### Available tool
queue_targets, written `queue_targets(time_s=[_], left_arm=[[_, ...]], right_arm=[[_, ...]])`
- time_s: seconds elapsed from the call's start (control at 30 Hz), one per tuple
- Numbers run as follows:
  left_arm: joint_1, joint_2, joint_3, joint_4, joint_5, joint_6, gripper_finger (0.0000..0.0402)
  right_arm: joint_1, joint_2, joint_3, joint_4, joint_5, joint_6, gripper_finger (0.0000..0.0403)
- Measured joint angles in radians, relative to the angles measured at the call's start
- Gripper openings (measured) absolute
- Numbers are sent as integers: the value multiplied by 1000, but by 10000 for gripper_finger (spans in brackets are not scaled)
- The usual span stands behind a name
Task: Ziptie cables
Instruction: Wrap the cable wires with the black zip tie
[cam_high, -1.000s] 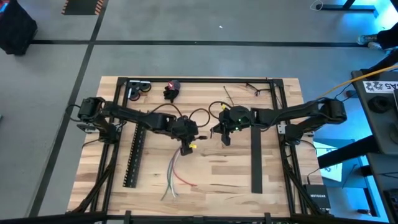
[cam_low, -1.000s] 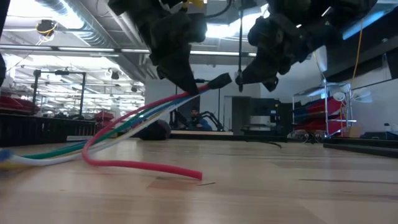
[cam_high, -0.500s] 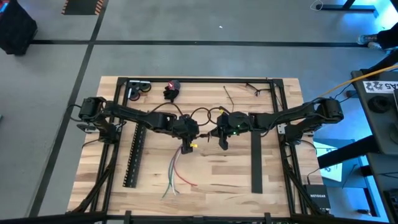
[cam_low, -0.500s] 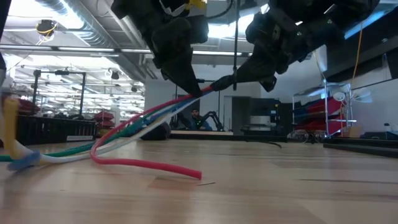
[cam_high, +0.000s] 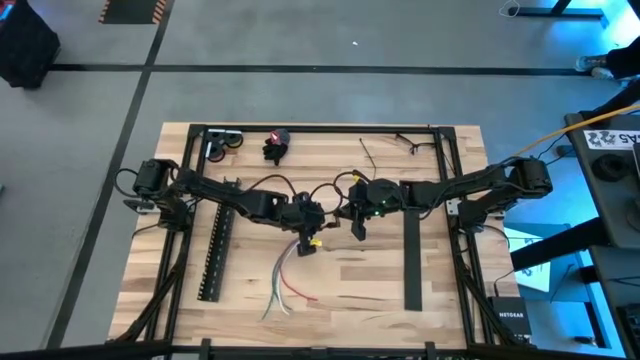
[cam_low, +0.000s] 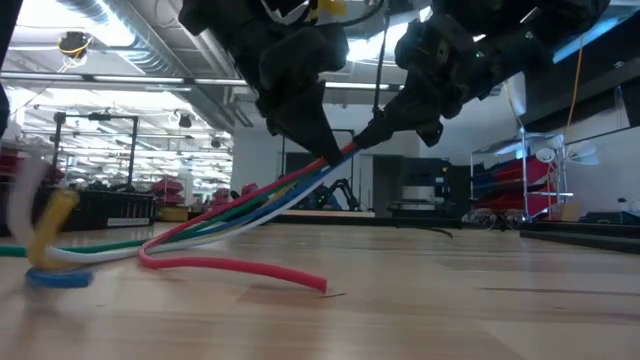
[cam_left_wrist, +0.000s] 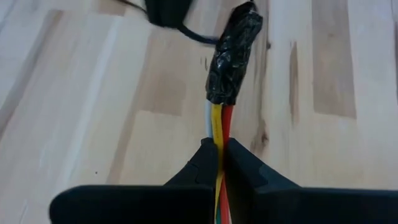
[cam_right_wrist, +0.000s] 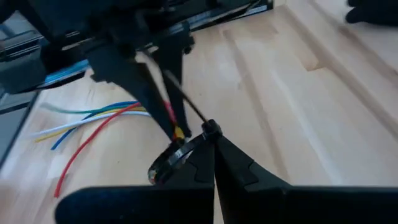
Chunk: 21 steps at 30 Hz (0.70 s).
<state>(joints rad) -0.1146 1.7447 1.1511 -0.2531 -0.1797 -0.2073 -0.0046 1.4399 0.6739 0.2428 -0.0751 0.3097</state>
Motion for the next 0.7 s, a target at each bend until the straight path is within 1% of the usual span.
queue_targets(time_s=[0.1, 0.17, 0.27, 0.43, 0.53, 0.7], left_arm=[[17, 0, 0, 3, -1, -26, 3], [28, 0, 0, -3, -6, -46, 3], [36, 0, 0, 22, -13, -62, 3], [18, 0, 1, 94, -10, -4, 3], [4, -2, 2, 97, -11, 33, 3], [0, -1, 1, 111, -33, 99, 3]], right_arm=[[18, 0, 0, -8, -23, -2, 0], [32, 0, 0, -8, -20, -3, 0], [48, 0, 0, -15, 14, -4, 0], [50, 6, 1, -12, 91, -3, 0], [50, 7, 1, -6, 140, -2, 0], [50, 38, 1, 0, 122, 1, 0]])
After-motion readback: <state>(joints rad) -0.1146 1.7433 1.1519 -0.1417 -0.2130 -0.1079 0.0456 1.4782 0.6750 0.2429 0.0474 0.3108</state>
